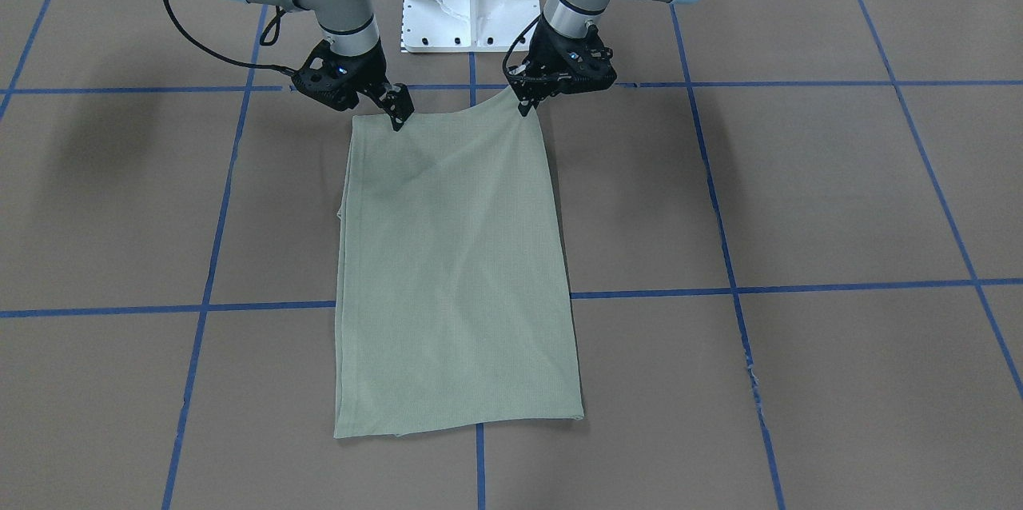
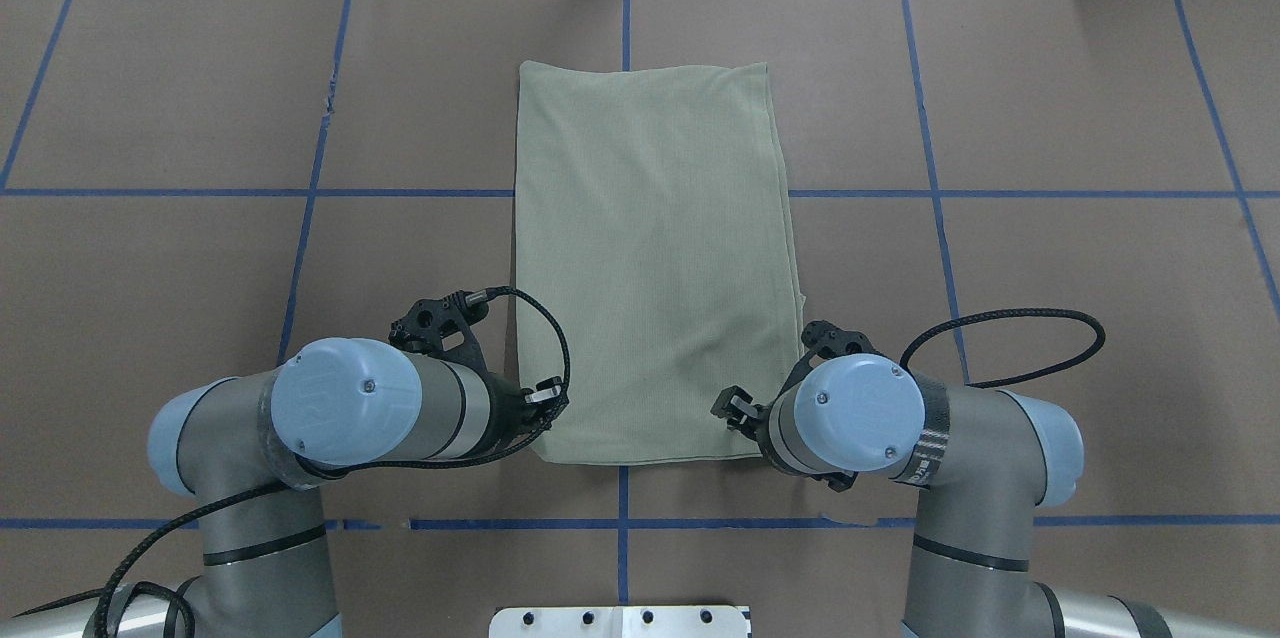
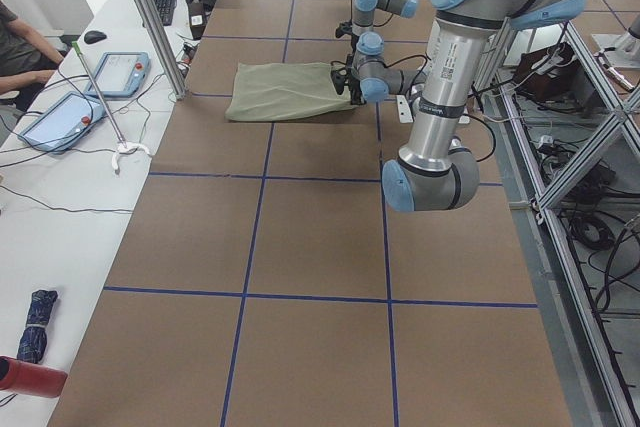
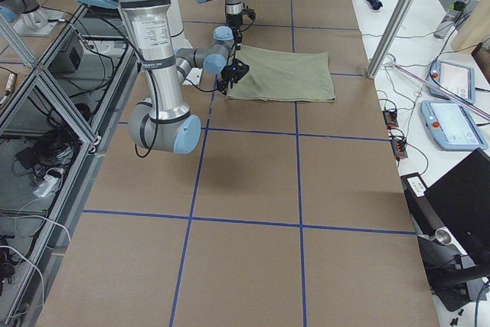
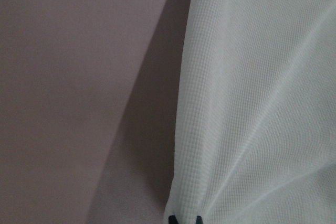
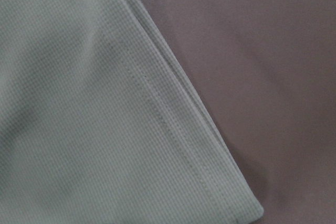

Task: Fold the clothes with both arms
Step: 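Move both grippers to the shirt's near end and grasp its corners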

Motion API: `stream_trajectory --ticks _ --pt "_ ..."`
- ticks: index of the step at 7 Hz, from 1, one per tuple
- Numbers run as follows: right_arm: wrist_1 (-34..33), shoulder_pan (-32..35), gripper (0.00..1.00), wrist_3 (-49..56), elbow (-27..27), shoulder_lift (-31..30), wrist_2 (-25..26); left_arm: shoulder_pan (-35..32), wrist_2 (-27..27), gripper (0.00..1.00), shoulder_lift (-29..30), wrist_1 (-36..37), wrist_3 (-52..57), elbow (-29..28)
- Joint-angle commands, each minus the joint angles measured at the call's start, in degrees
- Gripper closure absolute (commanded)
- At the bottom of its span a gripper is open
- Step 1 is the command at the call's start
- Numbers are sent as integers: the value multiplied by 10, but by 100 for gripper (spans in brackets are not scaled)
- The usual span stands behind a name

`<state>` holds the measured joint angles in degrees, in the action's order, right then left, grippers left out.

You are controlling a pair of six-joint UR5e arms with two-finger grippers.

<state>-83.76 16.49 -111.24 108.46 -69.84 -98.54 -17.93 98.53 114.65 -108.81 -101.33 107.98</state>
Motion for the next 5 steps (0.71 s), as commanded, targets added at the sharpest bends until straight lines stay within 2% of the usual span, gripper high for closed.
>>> stream_trajectory --ticks 1,5 --pt "0 -1 0 0 -3 1 0 0 0 100 0 -1 0 -1" --pt "-2 -3 0 0 -35 30 1 0 0 100 0 -2 0 -5"
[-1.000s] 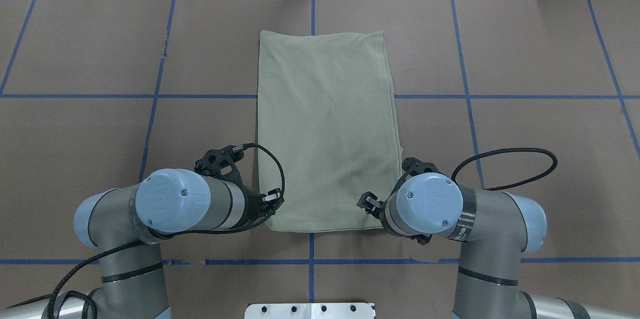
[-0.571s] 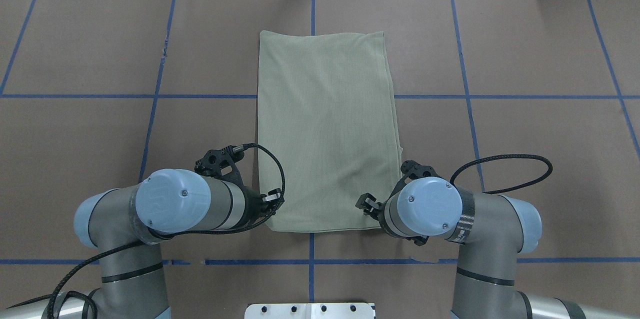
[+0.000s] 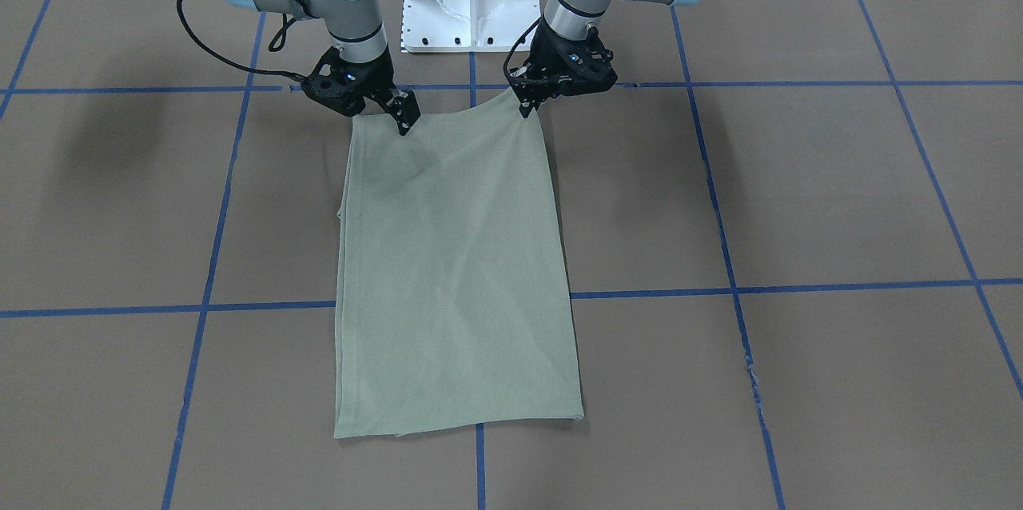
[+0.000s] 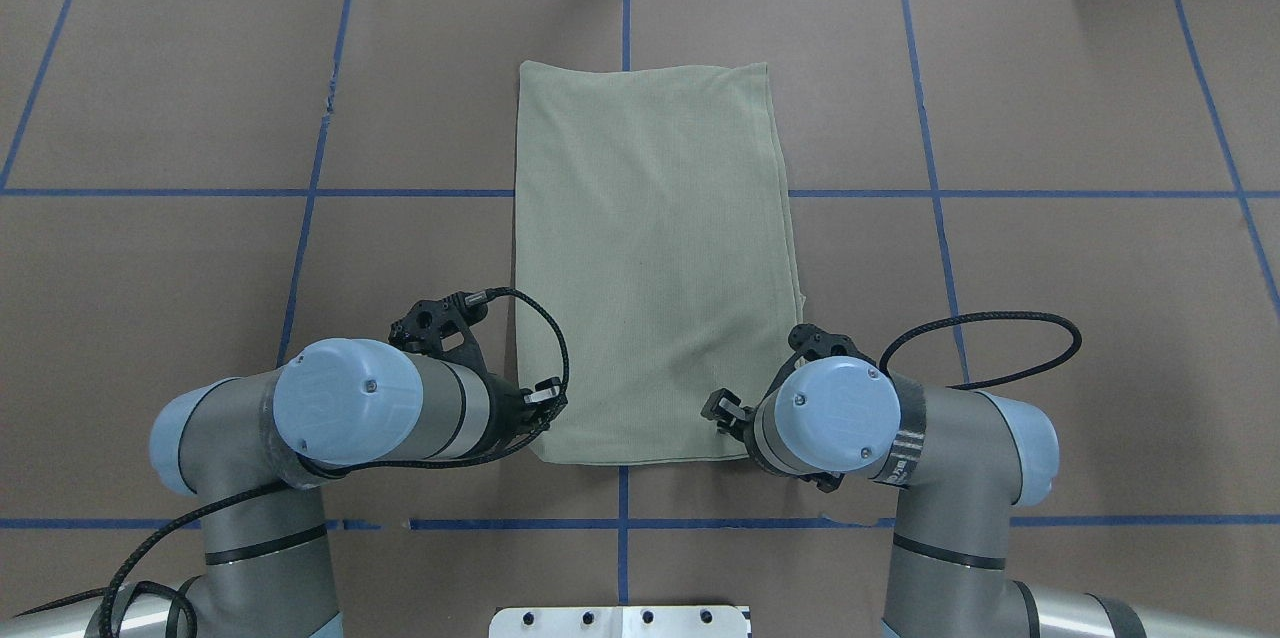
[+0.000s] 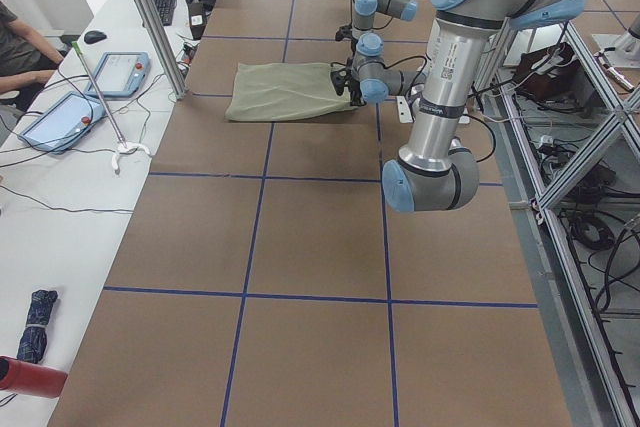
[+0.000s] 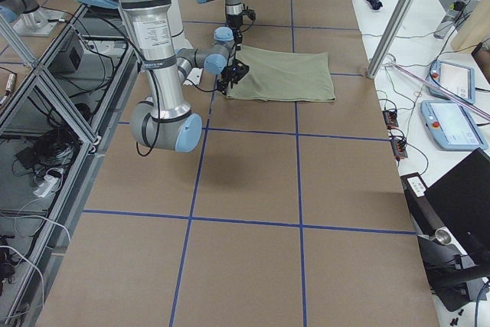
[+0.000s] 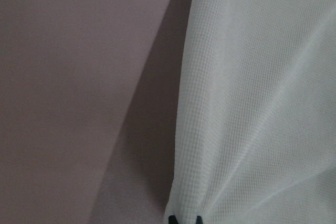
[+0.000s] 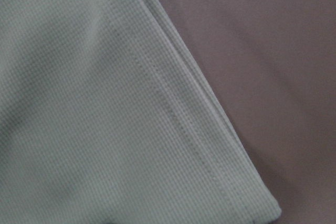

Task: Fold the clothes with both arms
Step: 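Move both grippers to the shirt's near end and grasp its corners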

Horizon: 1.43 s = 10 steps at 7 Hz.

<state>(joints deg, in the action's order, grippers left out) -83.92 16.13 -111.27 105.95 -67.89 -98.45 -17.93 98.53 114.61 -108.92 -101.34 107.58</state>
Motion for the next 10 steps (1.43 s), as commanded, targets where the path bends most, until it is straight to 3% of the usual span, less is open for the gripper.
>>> stream_trajectory --ticks 1,2,3,5,7,8,10 --pt "-1 1 0 0 -9 9 -1 0 0 100 0 -1 0 -1" --pt "0 3 2 1 -8 9 -1 0 0 100 0 -1 0 -2" --pt "0 5 15 1 -5 10 -1 0 0 100 0 -1 0 -2" --pt "-4 13 62 1 0 11 -3 0 1 100 0 -1 0 -2" --pt "-8 14 90 1 6 13 -4 1 0 100 0 -1 0 -4" --pt "-8 14 100 0 6 13 -4 2 1 100 0 -2 0 -4" --pt "-8 21 100 -10 13 20 -2 2 1 100 1 -1 0 -4"
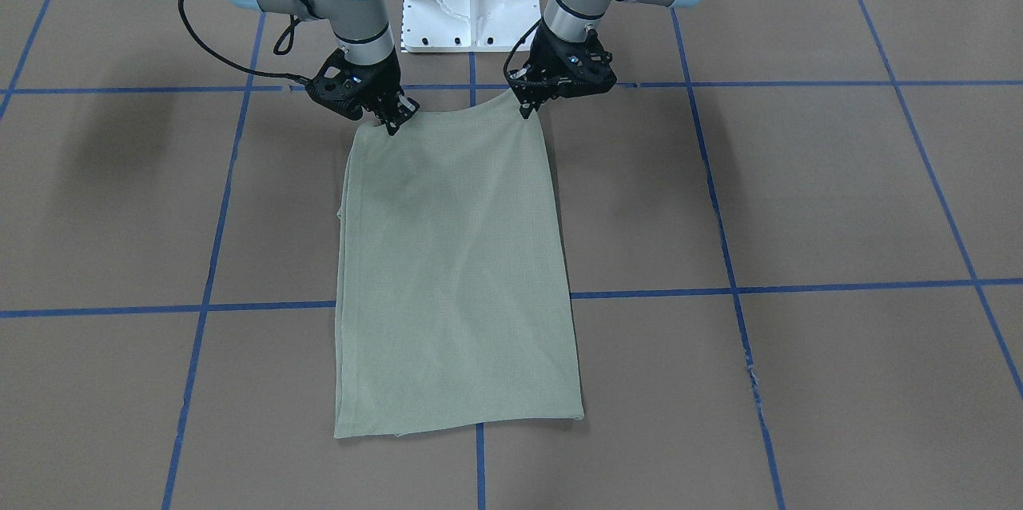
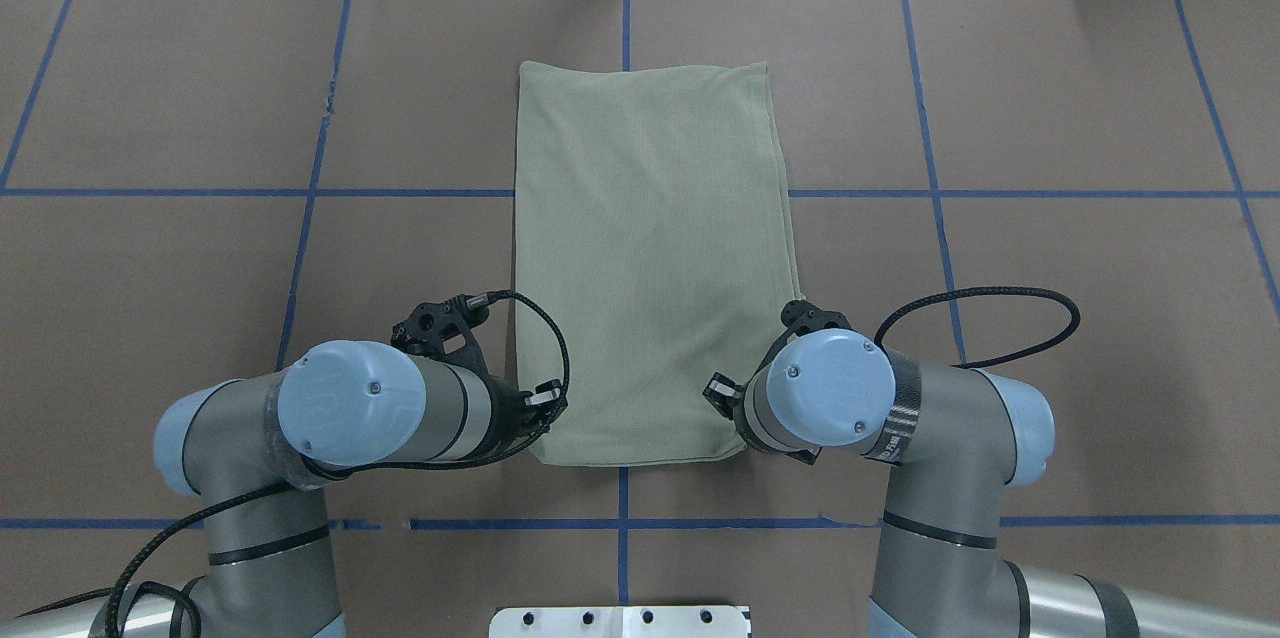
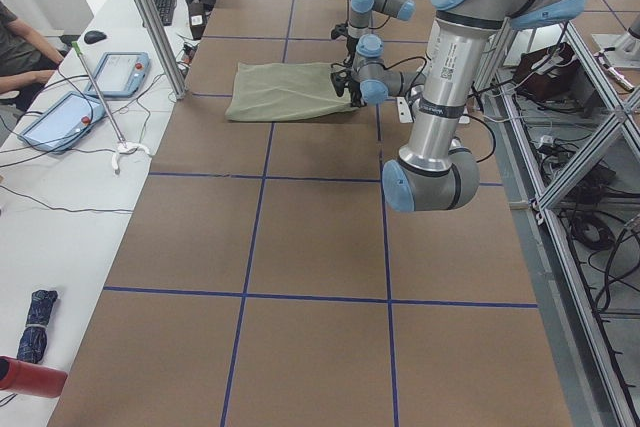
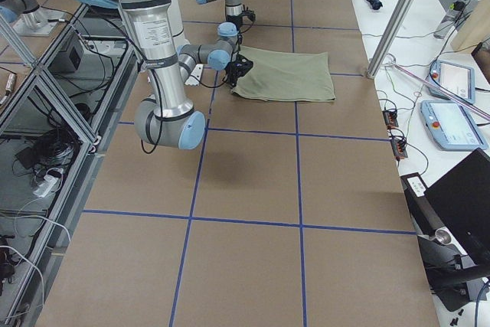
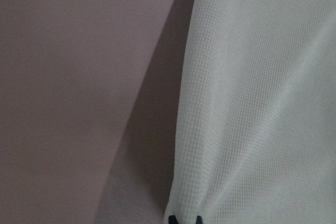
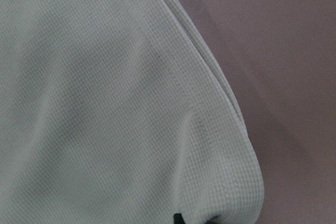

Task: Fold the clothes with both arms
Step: 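Lift the near end with both grippers and fold it over toward the far end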

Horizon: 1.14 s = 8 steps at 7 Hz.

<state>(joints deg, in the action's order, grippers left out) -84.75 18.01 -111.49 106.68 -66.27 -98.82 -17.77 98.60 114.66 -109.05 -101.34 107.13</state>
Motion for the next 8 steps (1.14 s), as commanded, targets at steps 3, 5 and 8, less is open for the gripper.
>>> stream_trajectory --ticks 3,5,8 --pt "-5 9 100 -42 54 -13 -4 3 -1 100 -6 1 1 46" --pt "-52 -9 100 -52 149 -40 -20 39 -1 100 -8 21 -6 92" --pt "-112 -51 100 -68 225 -32 -20 70 2 100 -22 125 -7 194"
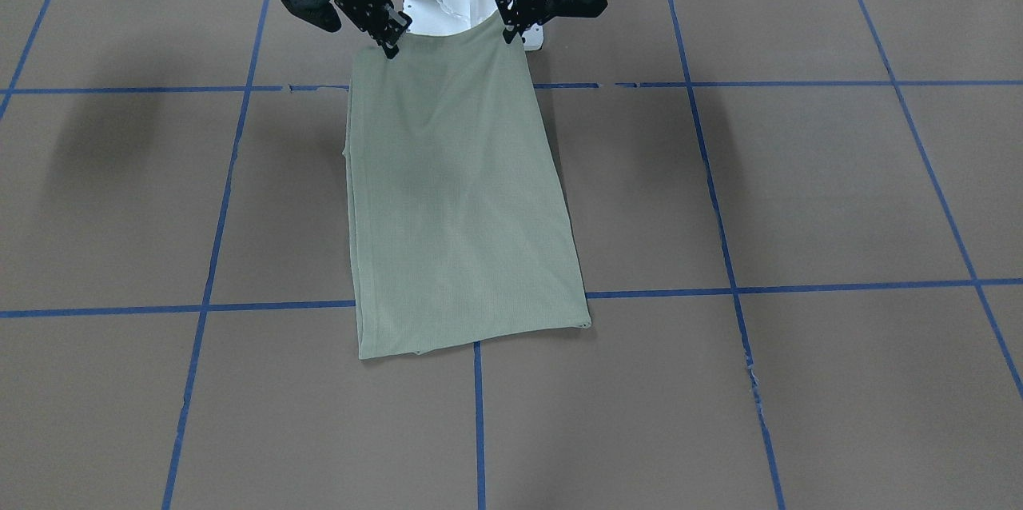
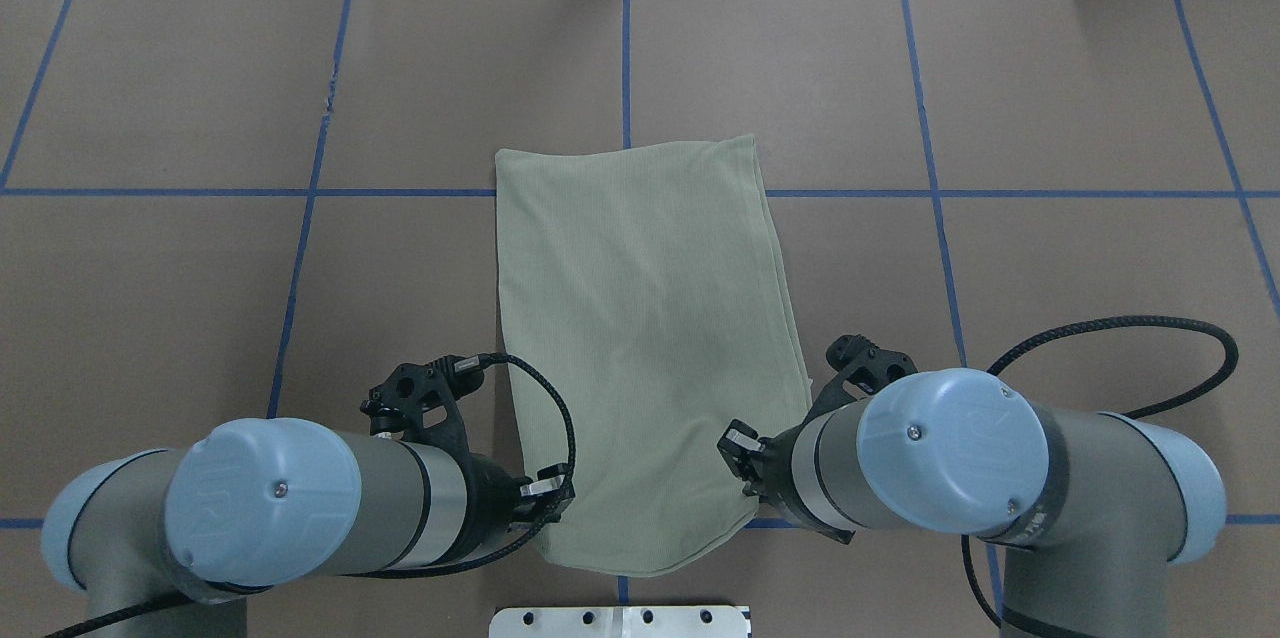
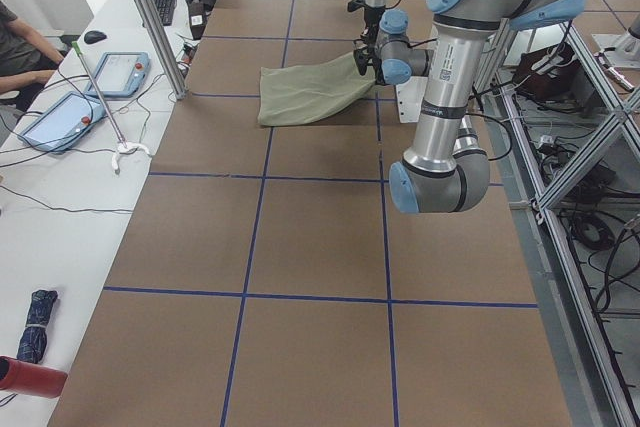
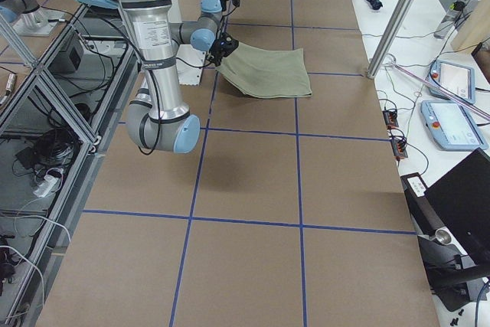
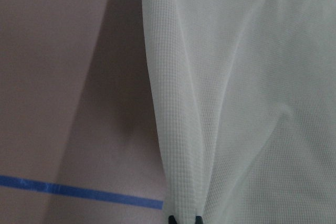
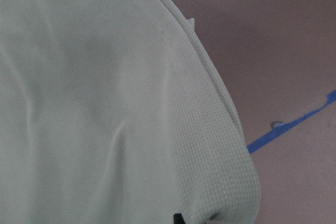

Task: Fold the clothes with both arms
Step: 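Lift the near end with both grippers and fold it over toward the far end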

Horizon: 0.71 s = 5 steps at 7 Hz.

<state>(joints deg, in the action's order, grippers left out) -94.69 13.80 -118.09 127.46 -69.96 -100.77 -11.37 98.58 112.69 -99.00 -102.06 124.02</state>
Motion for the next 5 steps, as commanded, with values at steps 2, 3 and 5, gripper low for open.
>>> stream_trajectory --ticks 2,3,5 --pt "-8 49 100 5 -4 6 4 -12 2 100 11 25 6 -3" --pt "-6 81 100 8 -12 15 4 -49 2 100 34 22 9 -27" --pt "67 127 100 15 -99 51 5 -129 6 100 74 21 64 -68"
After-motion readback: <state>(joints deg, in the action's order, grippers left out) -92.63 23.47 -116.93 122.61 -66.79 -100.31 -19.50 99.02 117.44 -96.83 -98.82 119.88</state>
